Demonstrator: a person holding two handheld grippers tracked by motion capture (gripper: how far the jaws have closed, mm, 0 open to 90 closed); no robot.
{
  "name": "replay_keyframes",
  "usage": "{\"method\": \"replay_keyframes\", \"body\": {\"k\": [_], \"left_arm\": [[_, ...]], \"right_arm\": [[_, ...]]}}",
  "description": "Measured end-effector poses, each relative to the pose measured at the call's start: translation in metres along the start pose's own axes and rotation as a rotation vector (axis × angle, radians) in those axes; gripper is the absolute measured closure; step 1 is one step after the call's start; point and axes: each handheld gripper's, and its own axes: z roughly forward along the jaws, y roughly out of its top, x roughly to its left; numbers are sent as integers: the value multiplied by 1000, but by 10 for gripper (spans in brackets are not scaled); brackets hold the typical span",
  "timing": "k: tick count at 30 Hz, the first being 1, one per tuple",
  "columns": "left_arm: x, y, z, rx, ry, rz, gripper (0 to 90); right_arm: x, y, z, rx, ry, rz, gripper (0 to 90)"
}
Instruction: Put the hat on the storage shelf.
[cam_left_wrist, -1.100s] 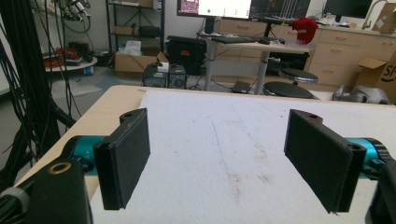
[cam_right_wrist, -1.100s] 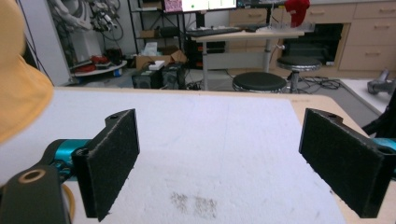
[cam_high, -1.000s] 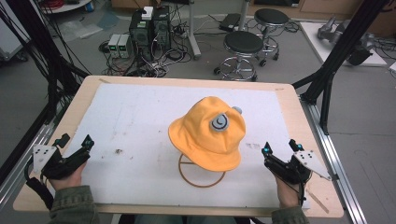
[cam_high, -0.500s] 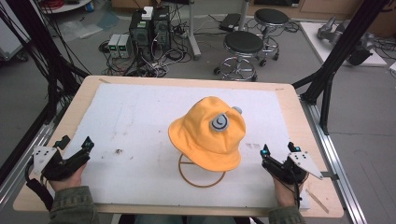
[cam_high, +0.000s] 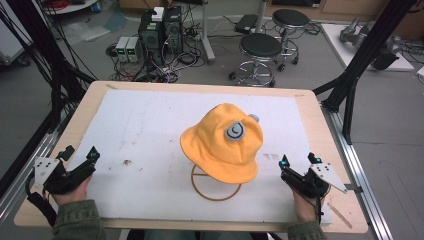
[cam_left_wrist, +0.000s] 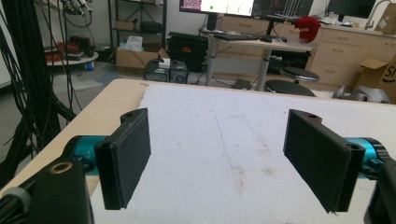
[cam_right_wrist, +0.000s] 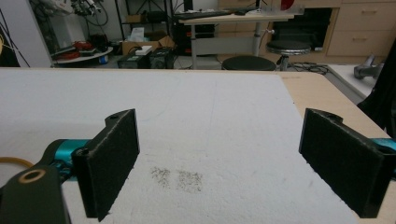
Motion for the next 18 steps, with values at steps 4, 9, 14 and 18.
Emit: {"method": "replay_keyframes", "body": {"k": [4,9,14,18], "left_arm": [[1,0,0,0,0,-5,233],[1,-1,2,15,-5,-4,234],[1,-2,4,40,-11,10,230],[0,-3,4,47,-15,18,226]], "right_arm": [[1,0,0,-1,5,-6,112],[1,0,1,-2,9,-16,112],[3,-1,1,4,15,-28,112],[2,-1,2,4,14,-33,112]]}}
